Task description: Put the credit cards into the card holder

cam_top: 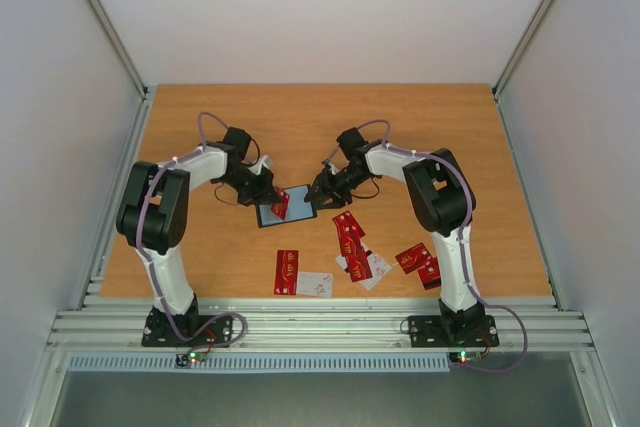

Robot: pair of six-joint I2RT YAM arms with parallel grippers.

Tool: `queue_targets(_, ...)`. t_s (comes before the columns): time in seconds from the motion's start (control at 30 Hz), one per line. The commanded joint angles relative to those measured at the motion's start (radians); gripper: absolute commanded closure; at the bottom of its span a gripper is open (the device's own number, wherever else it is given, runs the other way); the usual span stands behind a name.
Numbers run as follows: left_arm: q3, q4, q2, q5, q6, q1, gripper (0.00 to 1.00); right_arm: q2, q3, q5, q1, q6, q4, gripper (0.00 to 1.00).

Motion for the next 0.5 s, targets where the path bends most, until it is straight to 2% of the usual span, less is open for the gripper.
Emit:
queue_targets(0.0, 0.02, -0.026, -0.013, -0.049, 0.008, 0.004, 1.0, 0.028, 0.033, -0.015, 0.002, -0.014, -0.01, 0.58)
queue_targets(0.47, 0.02, -0.019, -0.007, -0.065, -0.033, 0.0, 1.0, 0.031, 0.028, -0.024, 0.002, -0.025, -0.015, 0.58)
